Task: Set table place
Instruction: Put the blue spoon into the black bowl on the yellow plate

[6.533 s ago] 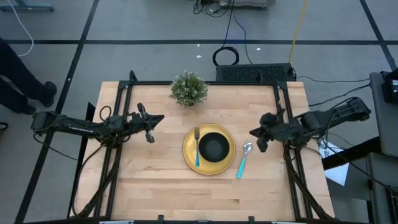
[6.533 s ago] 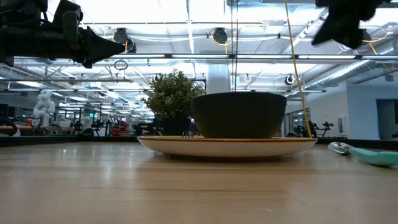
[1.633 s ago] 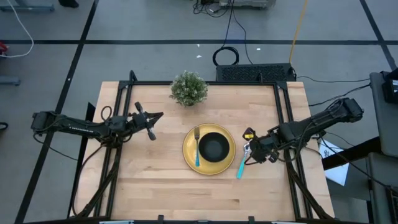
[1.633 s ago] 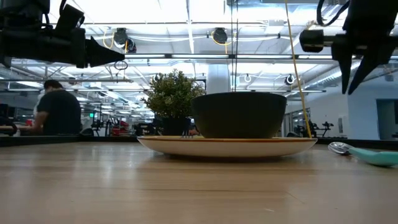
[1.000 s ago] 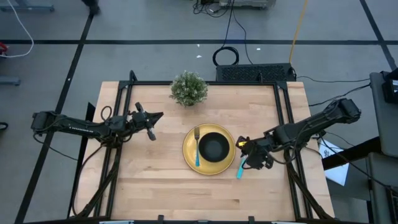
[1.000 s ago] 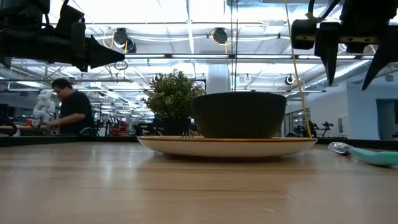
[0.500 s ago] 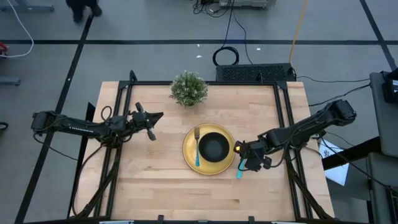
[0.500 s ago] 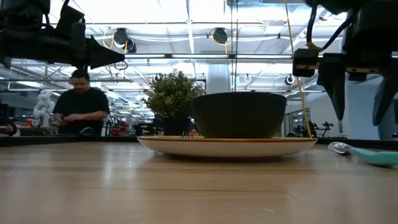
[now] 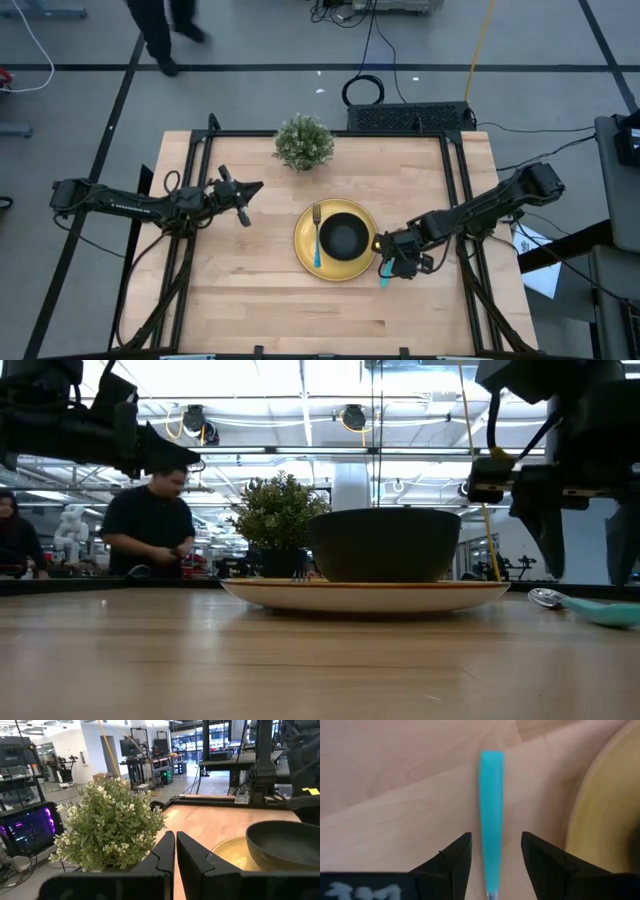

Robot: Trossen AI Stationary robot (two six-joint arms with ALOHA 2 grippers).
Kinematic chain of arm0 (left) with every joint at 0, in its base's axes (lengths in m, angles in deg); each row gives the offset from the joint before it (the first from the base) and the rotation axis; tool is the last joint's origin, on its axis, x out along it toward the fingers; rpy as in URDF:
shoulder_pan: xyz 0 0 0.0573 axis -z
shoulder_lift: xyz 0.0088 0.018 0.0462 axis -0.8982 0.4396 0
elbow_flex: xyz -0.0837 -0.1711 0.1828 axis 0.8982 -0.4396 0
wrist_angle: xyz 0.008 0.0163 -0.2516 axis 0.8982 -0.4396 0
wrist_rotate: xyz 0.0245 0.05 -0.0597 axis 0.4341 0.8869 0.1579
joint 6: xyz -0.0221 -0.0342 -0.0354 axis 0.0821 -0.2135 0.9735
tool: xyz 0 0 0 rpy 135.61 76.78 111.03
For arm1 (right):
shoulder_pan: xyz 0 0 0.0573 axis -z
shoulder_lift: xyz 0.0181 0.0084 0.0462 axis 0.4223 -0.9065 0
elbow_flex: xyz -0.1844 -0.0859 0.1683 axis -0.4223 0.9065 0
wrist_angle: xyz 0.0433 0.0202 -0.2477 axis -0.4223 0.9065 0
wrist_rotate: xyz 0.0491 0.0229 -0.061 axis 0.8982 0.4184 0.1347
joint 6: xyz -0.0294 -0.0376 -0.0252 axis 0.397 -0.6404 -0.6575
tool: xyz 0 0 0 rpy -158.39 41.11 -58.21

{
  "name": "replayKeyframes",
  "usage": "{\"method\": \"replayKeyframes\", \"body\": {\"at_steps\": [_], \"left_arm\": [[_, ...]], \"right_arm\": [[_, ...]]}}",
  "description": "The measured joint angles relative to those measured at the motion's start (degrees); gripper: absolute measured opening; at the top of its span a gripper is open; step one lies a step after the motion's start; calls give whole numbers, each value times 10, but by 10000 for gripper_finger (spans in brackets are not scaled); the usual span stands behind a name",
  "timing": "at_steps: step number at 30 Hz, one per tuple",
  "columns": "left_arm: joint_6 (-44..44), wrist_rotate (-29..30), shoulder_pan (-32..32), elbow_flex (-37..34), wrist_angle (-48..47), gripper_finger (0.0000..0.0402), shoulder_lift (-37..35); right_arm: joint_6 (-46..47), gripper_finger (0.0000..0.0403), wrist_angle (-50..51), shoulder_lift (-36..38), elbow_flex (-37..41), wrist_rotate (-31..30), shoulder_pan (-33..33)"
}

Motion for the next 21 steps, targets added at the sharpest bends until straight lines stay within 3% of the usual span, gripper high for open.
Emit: {"method": "replayKeyframes", "body": {"at_steps": [17,21], "left_arm": [[13,0,0,0,-8,24,0],[13,0,0,0,-8,24,0]], "right_arm": [[-45,162,-14,-32,0,9,25],[-42,162,-14,-34,0,36,34]]}}
